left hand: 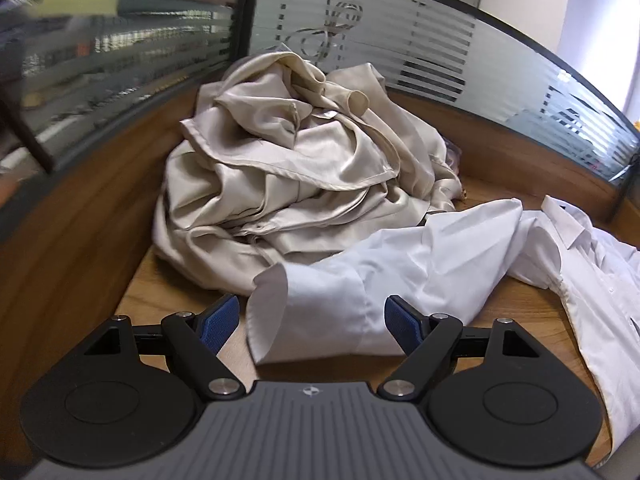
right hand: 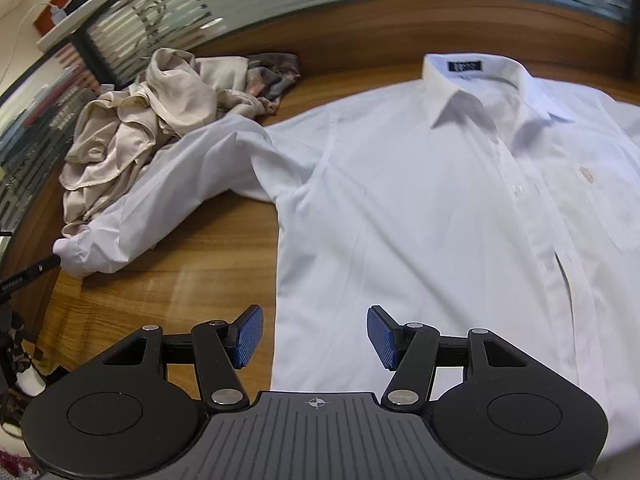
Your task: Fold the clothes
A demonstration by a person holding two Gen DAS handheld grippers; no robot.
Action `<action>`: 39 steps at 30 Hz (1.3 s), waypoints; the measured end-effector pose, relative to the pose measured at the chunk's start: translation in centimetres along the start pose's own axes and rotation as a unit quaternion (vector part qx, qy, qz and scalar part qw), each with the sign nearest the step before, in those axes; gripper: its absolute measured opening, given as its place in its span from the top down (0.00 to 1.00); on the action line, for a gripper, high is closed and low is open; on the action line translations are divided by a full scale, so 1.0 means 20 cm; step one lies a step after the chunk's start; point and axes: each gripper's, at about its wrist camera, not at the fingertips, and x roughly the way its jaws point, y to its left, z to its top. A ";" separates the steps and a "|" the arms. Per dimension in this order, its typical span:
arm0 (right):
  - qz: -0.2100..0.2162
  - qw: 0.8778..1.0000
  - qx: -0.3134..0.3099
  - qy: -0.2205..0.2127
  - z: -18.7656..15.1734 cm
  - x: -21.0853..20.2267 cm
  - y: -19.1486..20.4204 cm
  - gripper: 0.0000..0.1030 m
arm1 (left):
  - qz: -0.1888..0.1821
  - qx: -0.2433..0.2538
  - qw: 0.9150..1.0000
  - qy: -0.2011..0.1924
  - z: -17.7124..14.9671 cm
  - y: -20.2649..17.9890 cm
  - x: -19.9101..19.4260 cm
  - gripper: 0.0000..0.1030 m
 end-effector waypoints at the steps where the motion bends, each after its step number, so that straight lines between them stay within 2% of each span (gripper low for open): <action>1: -0.005 1.000 0.004 -0.002 -0.02 -0.01 0.01 0.41 | -0.010 0.000 1.000 0.005 0.00 0.01 0.03 0.20; 2: -0.009 1.000 0.008 -0.003 -0.03 -0.02 0.02 0.41 | -0.021 0.000 1.000 0.010 0.01 0.02 0.05 0.25; 4: -0.017 1.000 0.016 -0.007 -0.06 -0.03 0.04 0.41 | -0.040 0.000 0.999 0.020 0.01 0.01 0.08 0.43; 5: -0.020 1.000 0.018 -0.008 -0.06 -0.04 0.05 0.41 | -0.044 0.002 0.999 0.023 0.01 0.01 0.08 0.68; 6: -0.023 0.999 0.021 -0.009 -0.07 -0.04 0.06 0.41 | -0.049 0.003 0.998 0.026 0.01 0.00 0.08 0.88; 8: -0.029 0.999 0.024 -0.012 -0.08 -0.04 0.07 0.41 | -0.056 -0.002 0.998 0.025 0.03 -0.01 0.04 0.92; 13: -0.031 0.999 0.029 -0.018 -0.10 -0.01 0.08 0.41 | -0.060 -0.011 0.998 0.001 0.20 -0.05 -0.18 0.94; 19: -0.037 0.999 0.015 -0.023 -0.09 0.08 0.10 0.41 | -0.045 -0.032 0.998 0.002 0.44 -0.11 -0.45 0.94; 25: -0.041 0.999 -0.025 -0.003 -0.10 0.22 0.12 0.41 | -0.026 -0.083 0.996 -0.008 0.61 -0.08 -0.64 0.95; 27: -0.049 0.998 -0.044 0.003 -0.11 0.26 0.12 0.41 | -0.016 -0.088 0.996 -0.006 0.64 -0.06 -0.65 0.95; 30: -0.053 0.997 -0.053 0.008 -0.12 0.29 0.10 0.42 | 0.019 -0.065 0.998 0.001 0.65 -0.05 -0.60 0.95; 35: -0.031 0.996 -0.080 -0.024 -0.03 0.25 0.17 0.43 | 0.038 -0.074 0.996 0.013 0.63 -0.01 -0.52 0.95; 39: -0.016 0.990 -0.130 -0.045 0.10 0.30 0.29 0.56 | 0.048 -0.074 0.996 0.015 0.63 0.02 -0.46 0.95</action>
